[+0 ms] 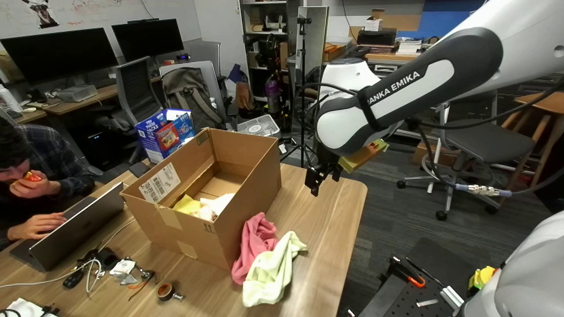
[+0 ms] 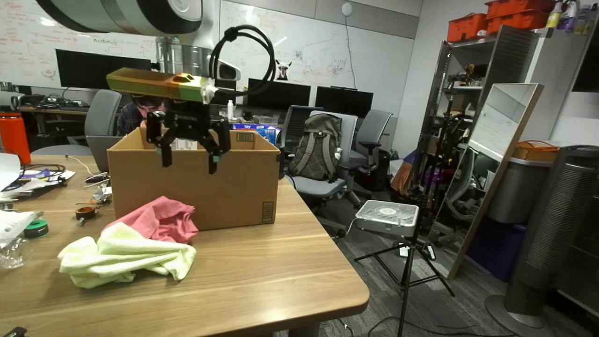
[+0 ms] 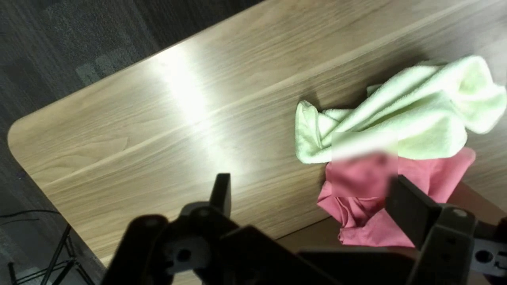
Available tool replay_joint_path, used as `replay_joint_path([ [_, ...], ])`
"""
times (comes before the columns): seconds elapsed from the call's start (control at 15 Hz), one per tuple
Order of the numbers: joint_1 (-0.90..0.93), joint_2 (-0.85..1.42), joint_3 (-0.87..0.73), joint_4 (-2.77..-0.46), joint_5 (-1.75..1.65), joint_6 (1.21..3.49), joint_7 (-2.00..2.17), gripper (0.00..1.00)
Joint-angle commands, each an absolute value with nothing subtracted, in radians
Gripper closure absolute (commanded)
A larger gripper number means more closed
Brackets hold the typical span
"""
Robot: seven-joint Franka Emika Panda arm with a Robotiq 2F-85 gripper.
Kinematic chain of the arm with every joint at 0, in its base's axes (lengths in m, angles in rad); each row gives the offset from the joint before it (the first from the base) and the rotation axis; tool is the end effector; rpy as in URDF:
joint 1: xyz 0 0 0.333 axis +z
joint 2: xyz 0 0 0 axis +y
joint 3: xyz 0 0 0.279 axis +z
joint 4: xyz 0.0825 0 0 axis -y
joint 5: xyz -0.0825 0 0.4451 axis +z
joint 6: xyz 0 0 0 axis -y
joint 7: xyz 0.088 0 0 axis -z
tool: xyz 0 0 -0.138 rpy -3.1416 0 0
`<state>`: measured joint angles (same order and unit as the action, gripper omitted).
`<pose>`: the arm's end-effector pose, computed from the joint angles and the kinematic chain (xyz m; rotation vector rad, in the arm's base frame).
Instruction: Pick up three cloths from the table and put them in the box.
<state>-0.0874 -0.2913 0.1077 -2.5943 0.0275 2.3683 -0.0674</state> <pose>0.4817 0.0061 0.2550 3.1257 0.1018 0.0996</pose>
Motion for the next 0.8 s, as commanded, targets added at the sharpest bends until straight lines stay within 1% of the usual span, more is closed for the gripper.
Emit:
replay_joint_path([
  [0.0, -0.039, -0.280, 0.083, -2.610, -0.024, 2.356, -0.054, 0.00],
  [0.73, 0.032, -0.175, 0.079, -2.659, -0.005, 2.400, -0.104, 0.00],
])
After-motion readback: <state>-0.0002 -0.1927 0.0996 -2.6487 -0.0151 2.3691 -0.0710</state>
